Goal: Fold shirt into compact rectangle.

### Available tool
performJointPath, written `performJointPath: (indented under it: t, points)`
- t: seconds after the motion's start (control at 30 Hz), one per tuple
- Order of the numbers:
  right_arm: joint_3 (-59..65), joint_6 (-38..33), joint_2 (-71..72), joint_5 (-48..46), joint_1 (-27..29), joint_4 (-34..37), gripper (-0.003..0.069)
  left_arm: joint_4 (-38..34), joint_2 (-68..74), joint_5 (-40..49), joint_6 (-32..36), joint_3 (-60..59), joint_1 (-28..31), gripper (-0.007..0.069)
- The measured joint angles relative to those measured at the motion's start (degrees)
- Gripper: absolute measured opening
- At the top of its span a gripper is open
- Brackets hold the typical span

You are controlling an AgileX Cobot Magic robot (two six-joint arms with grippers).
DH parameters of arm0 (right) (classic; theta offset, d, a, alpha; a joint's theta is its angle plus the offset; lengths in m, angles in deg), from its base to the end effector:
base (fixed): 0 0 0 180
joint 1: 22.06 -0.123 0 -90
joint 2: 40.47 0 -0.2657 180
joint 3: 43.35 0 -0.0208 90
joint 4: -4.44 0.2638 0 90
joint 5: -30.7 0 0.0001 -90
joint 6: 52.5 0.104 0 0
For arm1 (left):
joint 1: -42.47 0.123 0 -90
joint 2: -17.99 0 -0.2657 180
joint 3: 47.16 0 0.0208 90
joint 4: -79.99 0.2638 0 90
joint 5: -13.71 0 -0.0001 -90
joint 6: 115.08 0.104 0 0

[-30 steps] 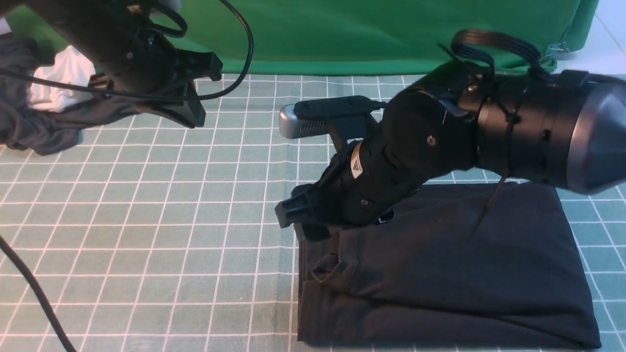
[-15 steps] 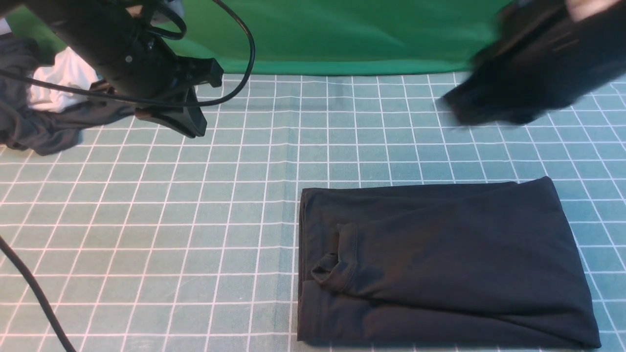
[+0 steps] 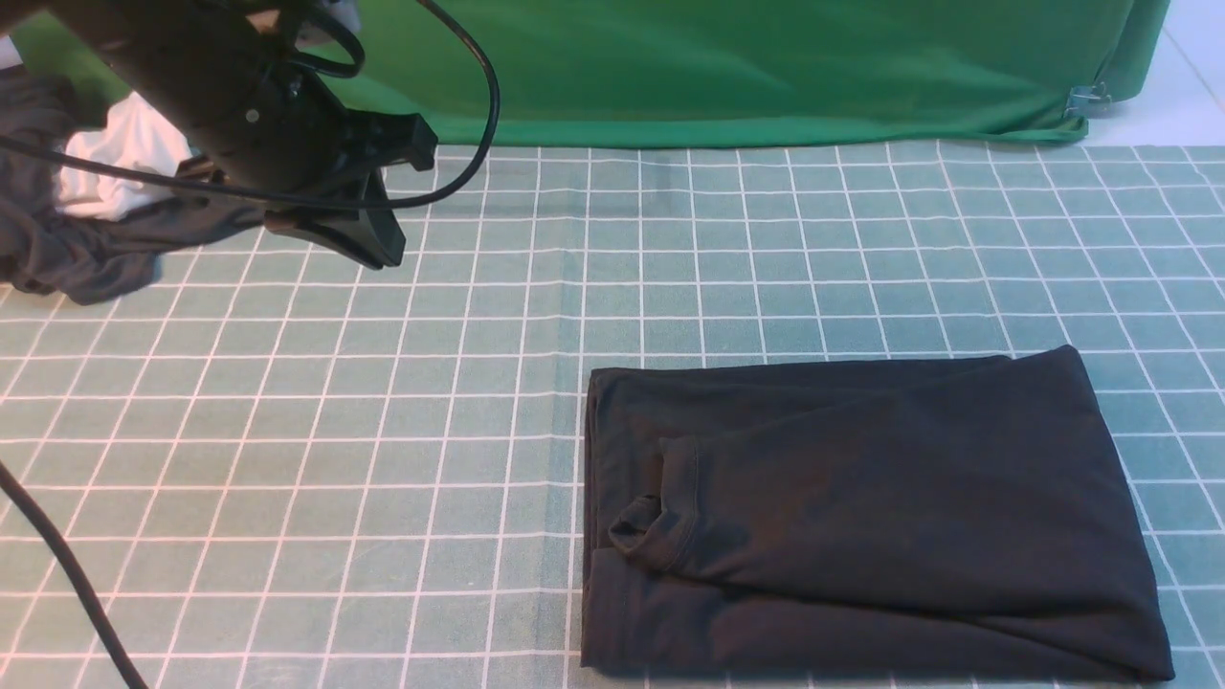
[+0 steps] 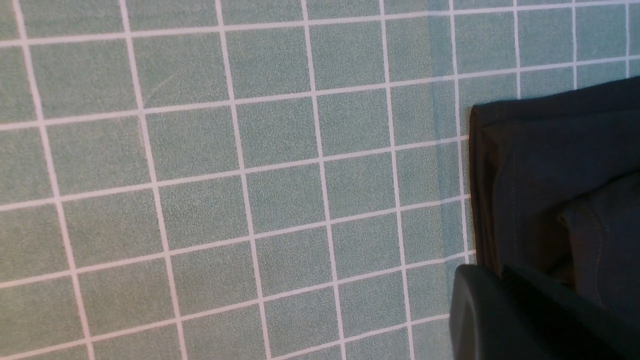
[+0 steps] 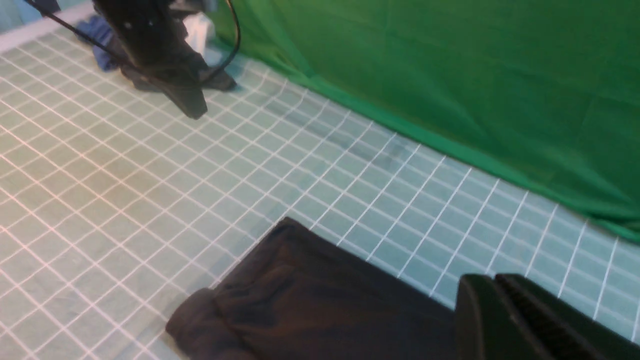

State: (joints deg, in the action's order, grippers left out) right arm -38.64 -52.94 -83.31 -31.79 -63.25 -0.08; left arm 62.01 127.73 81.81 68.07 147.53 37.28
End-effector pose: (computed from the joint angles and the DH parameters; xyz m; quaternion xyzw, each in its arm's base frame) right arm 0.0674 0.0494 0.4615 -0.2861 0.7671 0.1628 0.5506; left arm 0.3805 -0.0645 0.2757 0.0347 0.9771 -0.1545 0.1420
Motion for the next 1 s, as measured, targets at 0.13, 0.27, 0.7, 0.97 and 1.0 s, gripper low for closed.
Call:
performJointPath:
  t: [0.13, 0.27, 0.7, 0.97, 1.0]
  points:
    - [18.6, -1.1, 10.2, 14.9, 0.0, 0.0, 0.0024, 0.0, 0.0, -0.6, 0.5, 0.0, 0.0, 0.0013]
    - [33.1, -1.3, 14.2, 29.8, 0.0, 0.0, 0.0024, 0.0, 0.0, -0.7, 0.7, 0.0, 0.0, 0.0013]
    - [41.2, -1.3, 14.8, 42.3, 0.0, -0.3, 0.0036, 0.0, 0.0, -0.7, 1.2, 0.0, 0.0, 0.0013]
    - [41.2, -1.1, 14.8, 42.5, 0.0, -0.3, 0.0049, 0.4, 0.0, 0.2, 1.8, 0.0, 0.0, 0.0013]
    - [41.2, -1.1, 14.9, 42.5, 0.0, -0.3, 0.0054, 0.5, 0.0, 0.2, 1.9, 0.0, 0.0, 0.0013]
